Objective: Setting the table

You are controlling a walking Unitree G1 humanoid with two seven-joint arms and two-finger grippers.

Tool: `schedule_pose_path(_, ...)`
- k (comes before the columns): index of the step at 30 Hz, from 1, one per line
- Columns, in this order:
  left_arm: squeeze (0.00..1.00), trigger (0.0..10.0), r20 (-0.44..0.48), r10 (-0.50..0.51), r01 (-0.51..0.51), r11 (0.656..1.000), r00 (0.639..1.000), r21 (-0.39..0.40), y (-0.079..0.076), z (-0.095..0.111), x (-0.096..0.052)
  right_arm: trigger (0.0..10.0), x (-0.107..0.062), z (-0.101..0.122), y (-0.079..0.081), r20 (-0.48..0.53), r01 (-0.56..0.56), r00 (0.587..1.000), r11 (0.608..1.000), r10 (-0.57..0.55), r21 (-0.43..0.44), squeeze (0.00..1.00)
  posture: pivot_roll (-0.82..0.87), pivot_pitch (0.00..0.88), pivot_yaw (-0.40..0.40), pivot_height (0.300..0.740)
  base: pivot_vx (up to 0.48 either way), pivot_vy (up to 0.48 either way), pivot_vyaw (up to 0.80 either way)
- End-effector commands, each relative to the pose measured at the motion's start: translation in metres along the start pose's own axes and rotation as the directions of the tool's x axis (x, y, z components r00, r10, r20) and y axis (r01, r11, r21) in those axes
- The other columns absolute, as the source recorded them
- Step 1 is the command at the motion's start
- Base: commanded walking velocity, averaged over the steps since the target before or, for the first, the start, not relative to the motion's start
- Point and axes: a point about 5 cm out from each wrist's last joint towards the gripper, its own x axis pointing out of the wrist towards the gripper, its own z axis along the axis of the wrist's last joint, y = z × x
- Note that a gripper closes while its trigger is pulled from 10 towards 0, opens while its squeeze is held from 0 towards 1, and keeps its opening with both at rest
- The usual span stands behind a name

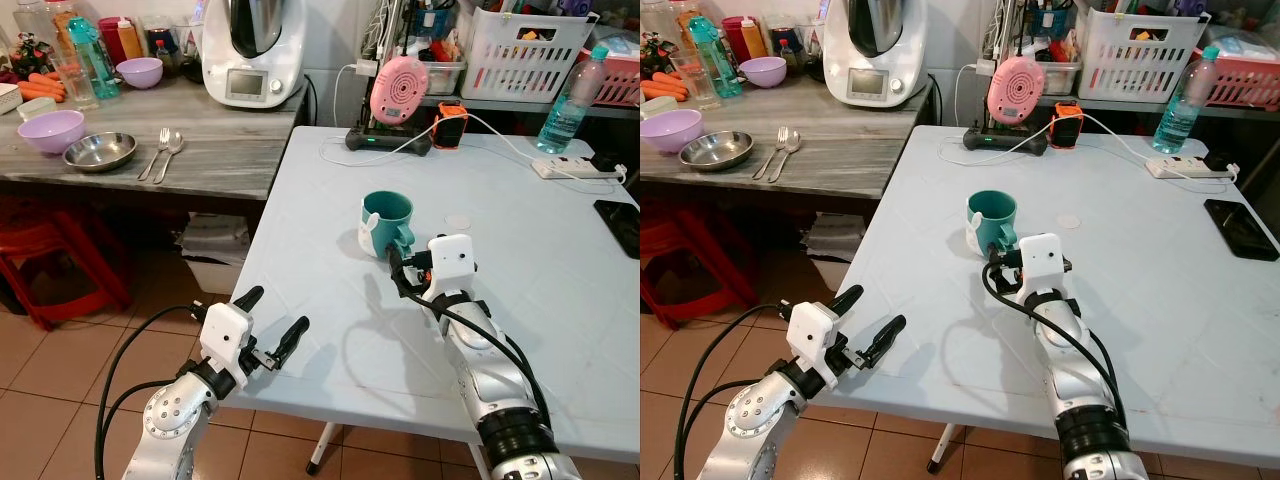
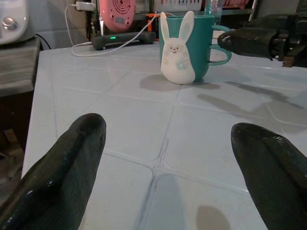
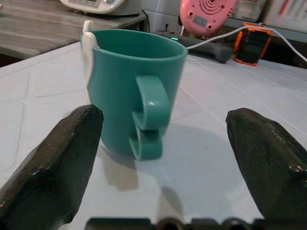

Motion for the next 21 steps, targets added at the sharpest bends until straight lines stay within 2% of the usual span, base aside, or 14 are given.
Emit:
schedule_pose_path(1, 0.00, 10.0, 0.033, -0.026, 0.026, 1.000, 0.999, -0.002, -0.001, 0.008, 0.003, 10.0, 0.004, 0.004, -0.002, 0.013, -0.007, 1.000, 1.000, 0.007, -0.001, 0.00, -0.06, 0.000, 0.003, 0.740, 0.000, 0.000, 0.00)
schedule_pose_path(2, 0.00, 10.0, 0.048, -0.053, 0.054, 0.998, 0.997, -0.017, -0.003, 0.010, 0.005, 8.5, 0.007, 0.004, -0.003, 0.013, -0.014, 1.000, 1.000, 0.014, -0.003, 0.00, -0.05, 0.000, 0.000, 0.740, 0.000, 0.000, 0.00)
schedule_pose_path(3, 0.00, 10.0, 0.048, -0.053, 0.054, 0.998, 0.997, -0.017, -0.003, 0.010, 0.005, 8.5, 0.007, 0.004, -0.003, 0.013, -0.014, 1.000, 1.000, 0.014, -0.003, 0.00, -0.05, 0.000, 0.000, 0.740, 0.000, 0.000, 0.00)
schedule_pose_path(4, 0.00, 10.0, 0.060, -0.081, 0.082, 0.996, 0.995, -0.027, -0.006, 0.012, 0.006, 3.3, 0.009, 0.005, -0.005, 0.016, -0.014, 1.000, 1.000, 0.014, -0.006, 0.00, -0.05, 0.000, 0.000, 0.740, 0.000, 0.000, 0.00)
schedule_pose_path(5, 0.00, 10.0, 0.064, -0.088, 0.090, 0.996, 0.994, -0.030, -0.007, 0.012, 0.007, 3.3, 0.010, 0.005, -0.005, 0.016, -0.014, 1.000, 1.000, 0.014, -0.007, 0.00, -0.05, 0.000, -0.001, 0.740, 0.000, 0.000, 0.00)
schedule_pose_path(6, 0.00, 10.0, 0.069, -0.101, 0.104, 0.994, 0.992, -0.036, -0.008, 0.013, 0.008, 2.3, 0.011, 0.006, -0.006, 0.018, -0.013, 1.000, 1.000, 0.013, -0.008, 0.00, -0.05, 0.000, -0.001, 0.740, 0.000, 0.000, 0.00)
schedule_pose_path(9, 0.00, 10.0, 0.082, -0.121, 0.125, 0.991, 0.989, -0.040, -0.010, 0.015, 0.009, 2.4, 0.013, 0.006, -0.007, 0.022, -0.013, 1.000, 1.000, 0.013, -0.010, 0.00, -0.06, 0.000, -0.002, 0.740, 0.000, 0.000, 0.00)
schedule_pose_path(11, 0.00, 10.0, 0.095, -0.136, 0.140, 0.989, 0.986, -0.040, -0.012, 0.017, 0.010, 1.1, 0.015, 0.008, -0.007, 0.030, -0.011, 0.999, 1.000, 0.012, -0.018, 0.00, -0.06, 0.000, -0.002, 0.740, 0.000, 0.000, 0.00)
schedule_pose_path(16, 0.00, 10.0, 0.099, -0.147, 0.152, 0.988, 0.984, -0.041, -0.013, 0.018, 0.010, 1.2, 0.016, 0.009, -0.007, 0.037, -0.004, 0.999, 1.000, 0.004, -0.017, 0.00, -0.06, 0.000, 0.001, 0.740, 0.000, 0.000, 0.00)
schedule_pose_path(17, 0.00, 10.0, 0.100, -0.149, 0.154, 0.987, 0.984, -0.041, -0.013, 0.018, 0.011, 0.4, 0.017, 0.008, -0.008, 0.039, -0.004, 0.999, 1.000, 0.004, -0.017, 0.00, -0.06, 0.000, 0.001, 0.740, 0.000, 0.000, 0.00)
schedule_pose_path(21, 0.00, 10.0, 0.103, -0.153, 0.158, 0.987, 0.983, -0.037, -0.014, 0.020, 0.011, 0.2, 0.017, 0.009, -0.011, 0.042, 0.008, 0.999, 1.000, -0.008, -0.017, 0.00, -0.06, 0.000, 0.003, 0.740, 0.000, 0.000, 0.00)
